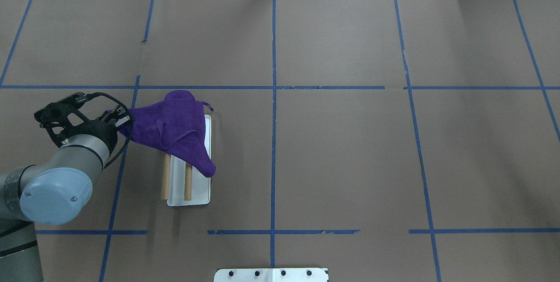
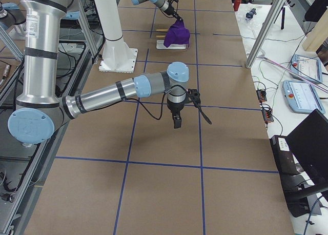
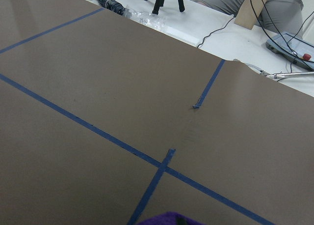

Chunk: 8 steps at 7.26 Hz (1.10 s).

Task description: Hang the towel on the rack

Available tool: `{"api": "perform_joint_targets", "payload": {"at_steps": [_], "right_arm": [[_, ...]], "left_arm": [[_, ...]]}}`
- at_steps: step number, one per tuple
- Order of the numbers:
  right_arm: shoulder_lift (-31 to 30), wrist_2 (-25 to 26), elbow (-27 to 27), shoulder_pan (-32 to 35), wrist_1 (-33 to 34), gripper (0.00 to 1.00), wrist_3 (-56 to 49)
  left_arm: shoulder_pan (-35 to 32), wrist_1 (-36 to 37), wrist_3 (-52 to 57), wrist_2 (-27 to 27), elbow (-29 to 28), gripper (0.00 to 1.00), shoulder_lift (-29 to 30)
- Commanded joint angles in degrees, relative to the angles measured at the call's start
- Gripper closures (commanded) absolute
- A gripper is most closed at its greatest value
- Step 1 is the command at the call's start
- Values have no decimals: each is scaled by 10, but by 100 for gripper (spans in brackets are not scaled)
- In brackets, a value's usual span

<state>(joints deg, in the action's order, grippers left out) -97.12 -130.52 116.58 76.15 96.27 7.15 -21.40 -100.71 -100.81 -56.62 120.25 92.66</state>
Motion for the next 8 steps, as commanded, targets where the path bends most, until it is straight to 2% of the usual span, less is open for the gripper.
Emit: {"api": "perform_joint_targets", "payload": {"at_steps": [1,2,3,5,8], "right_arm": [[0,0,0,1,0,0,0],[0,0,0,1,1,0,0],[0,1,0,1,1,0,0],[-1,1,-2,8,1,0,-3],[-15,-15,-10,28,1,0,-10]], "left_arm": [[0,-10,38,-4,3,0,-1],[-1,-10,73,-6,15,0,1],[-15,-10,99,-50,23,0,1],[-72,-10,186,-159,58,0,0],[-202,-4,362,-335,55,0,8]]}}
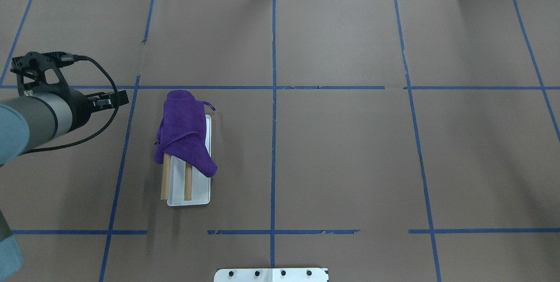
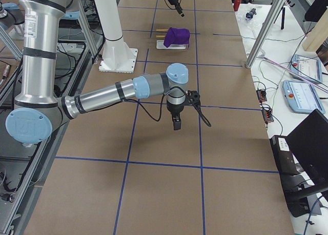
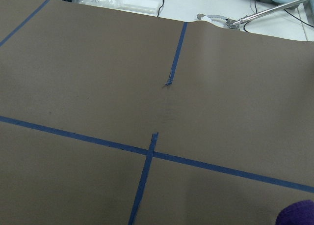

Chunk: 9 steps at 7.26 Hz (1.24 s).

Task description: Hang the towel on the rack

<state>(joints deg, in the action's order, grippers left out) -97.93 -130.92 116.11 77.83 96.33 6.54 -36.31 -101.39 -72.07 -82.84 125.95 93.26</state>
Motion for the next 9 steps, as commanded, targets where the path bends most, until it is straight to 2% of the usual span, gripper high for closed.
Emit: {"api": "perform_joint_targets", "payload": {"at_steps": [1,3,5,6,9], "right_arm": [[-7,-44,-36,38,-1,0,-33],[-2,-61,-99,85,-1,0,-126],[0,-105,-149,134,-1,0,-130],[0,-113,-159,148,-1,0,-130],[2,-112,-158,161,-2,0,-130]], "left_arm": [[-105,8,148,-146,-8,0,1],[-217,17,325,-292,-69,0,0],[-313,46,494,-336,-136,0,2],[-356,69,579,-340,-168,0,3],[-469,72,753,-438,-298,0,-5]]}}
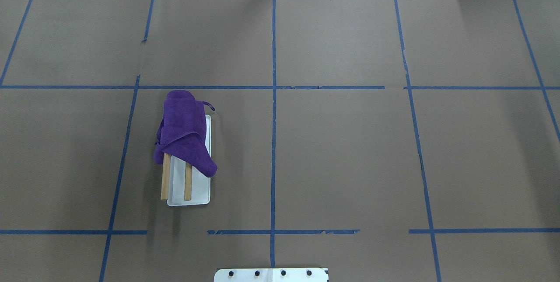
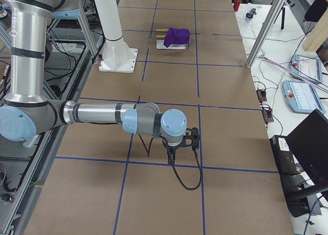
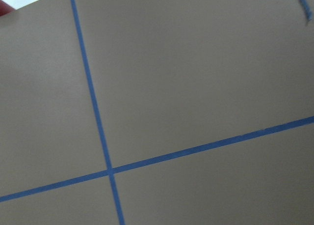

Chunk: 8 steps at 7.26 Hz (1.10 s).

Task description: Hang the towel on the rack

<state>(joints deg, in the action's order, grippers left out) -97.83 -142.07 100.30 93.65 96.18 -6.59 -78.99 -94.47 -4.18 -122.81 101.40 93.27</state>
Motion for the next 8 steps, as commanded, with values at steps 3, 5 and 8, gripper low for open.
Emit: {"api": "perform_joint_targets", "payload": {"at_steps": [3,5,8], "right_arm": [[3,-1,-1,3,0,0,5],[2,-1,-1,3,0,0,5],[-3,2,-5,3,1,0,5]], "left_arm": [[-81,23,80,-84,-108,0,-9],[-85,23,83,-98,-104,0,-25],[-86,23,82,-98,-103,0,-24]]}}
